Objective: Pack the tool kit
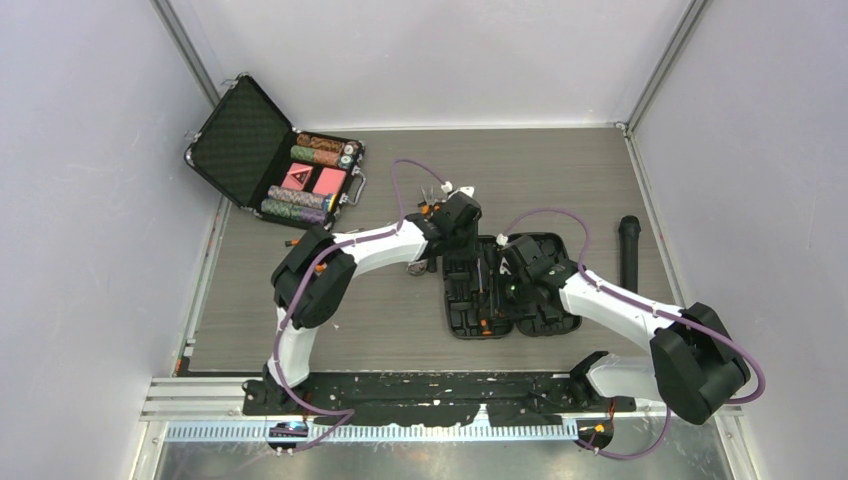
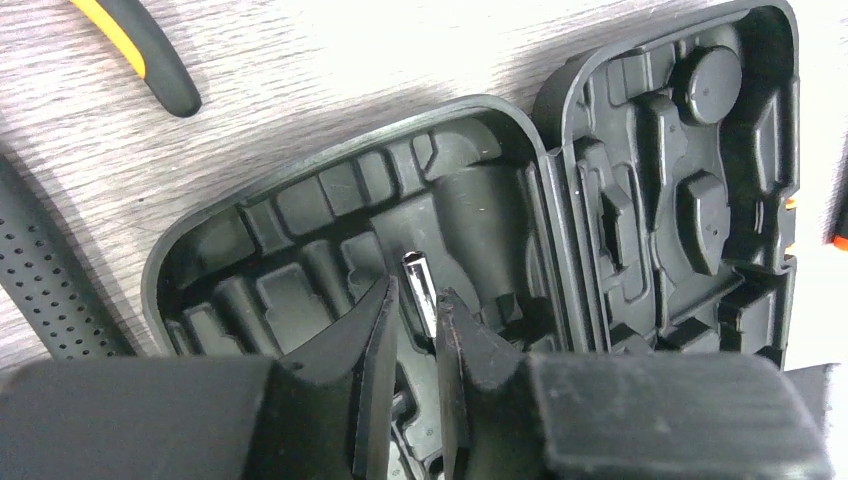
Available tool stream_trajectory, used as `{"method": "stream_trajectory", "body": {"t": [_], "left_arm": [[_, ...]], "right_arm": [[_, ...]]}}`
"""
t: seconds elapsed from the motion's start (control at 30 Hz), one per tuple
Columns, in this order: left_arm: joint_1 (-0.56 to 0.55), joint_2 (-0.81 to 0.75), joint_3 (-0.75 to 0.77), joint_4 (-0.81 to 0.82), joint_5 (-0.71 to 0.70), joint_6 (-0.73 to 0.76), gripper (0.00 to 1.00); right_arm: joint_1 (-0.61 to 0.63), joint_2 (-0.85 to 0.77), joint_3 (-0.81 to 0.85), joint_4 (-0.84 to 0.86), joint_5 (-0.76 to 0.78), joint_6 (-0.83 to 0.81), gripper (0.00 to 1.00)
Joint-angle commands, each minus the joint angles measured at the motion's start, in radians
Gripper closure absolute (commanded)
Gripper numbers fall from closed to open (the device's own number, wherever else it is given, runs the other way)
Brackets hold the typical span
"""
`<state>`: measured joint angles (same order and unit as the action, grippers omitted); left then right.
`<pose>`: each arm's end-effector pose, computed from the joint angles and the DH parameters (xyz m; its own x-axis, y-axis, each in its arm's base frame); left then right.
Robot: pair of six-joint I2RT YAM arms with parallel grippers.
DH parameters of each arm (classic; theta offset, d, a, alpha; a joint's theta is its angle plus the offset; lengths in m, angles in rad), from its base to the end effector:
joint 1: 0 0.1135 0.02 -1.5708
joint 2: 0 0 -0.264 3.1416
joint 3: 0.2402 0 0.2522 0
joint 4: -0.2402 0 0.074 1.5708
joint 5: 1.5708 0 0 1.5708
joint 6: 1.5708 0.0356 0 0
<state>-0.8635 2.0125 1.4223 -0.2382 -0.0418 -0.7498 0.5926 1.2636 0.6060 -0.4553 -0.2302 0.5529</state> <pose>0.2895 -0.3364 0.1849 -0.8554 -0.0472 -0.5157 0.2161 0.8725 -0.4382 0.1769 0.1289 0.1654 -0.9627 -0.0318 -0.2687 -0.1432 0.9024 0.4063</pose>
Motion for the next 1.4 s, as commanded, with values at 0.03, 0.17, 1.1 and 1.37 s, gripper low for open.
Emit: {"method": "stream_trajectory", "body": {"t": [0.03,0.17,1.1,1.37], "left_arm": [[-0.017,0.018,0.06,-0.013,-0.028,0.019,0.8],[-0.03,0.02,0.07,-0.018,-0.038,0.027,0.82],[-0.057,0.148,0.107,-0.212,-0.069,-0.025,1.0],[-0.055,0.214,0.133,-0.265,-0.042,-0.027,1.0]], "right_arm": [[0.002,0.071,-0.061,-0.074,0.137,-0.028,0.88],[0.002,0.072,-0.063,-0.073,0.137,-0.028,0.88],[0.043,0.177,-0.035,-0.125,0.158,0.007,0.95],[0.06,0.225,0.011,-0.149,0.193,0.015,0.95]]}}
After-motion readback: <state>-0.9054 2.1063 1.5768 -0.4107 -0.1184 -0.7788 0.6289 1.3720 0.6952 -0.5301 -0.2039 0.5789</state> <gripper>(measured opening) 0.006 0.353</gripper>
